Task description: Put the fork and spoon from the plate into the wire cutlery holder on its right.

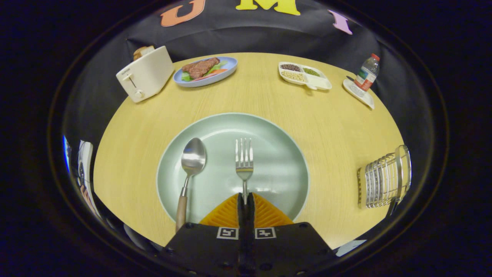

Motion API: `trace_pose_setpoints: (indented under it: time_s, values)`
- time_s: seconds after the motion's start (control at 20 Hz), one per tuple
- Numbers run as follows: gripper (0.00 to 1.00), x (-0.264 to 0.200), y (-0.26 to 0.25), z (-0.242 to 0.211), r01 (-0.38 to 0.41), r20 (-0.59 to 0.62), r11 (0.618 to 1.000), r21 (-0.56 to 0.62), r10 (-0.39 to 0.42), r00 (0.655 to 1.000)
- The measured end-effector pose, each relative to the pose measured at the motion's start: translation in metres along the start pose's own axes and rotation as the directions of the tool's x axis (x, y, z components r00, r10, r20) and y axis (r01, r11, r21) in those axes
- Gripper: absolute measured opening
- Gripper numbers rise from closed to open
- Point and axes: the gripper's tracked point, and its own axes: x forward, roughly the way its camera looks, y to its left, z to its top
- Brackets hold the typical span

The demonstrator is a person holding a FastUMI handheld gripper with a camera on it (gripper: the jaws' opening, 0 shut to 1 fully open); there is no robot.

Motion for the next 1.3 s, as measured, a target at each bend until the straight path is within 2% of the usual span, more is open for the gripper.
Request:
trace_pose_setpoints:
  time_s: [0.35, 0.6, 0.9, 1.3]
  values:
    - [0.01, -0.042, -0.011, 0.019, -0.032, 0.099, 0.999, 0.010, 0.031, 0.995]
    - [0.01, -0.080, -0.037, 0.026, -0.042, 0.171, 0.999, 0.008, 0.040, 0.984]
    - [0.01, -0.116, -0.099, 0.028, -0.023, 0.241, 1.000, 0.015, 0.019, 0.970]
    - [0.01, -0.143, -0.200, 0.020, 0.012, 0.278, 0.993, 0.114, -0.043, 0.960]
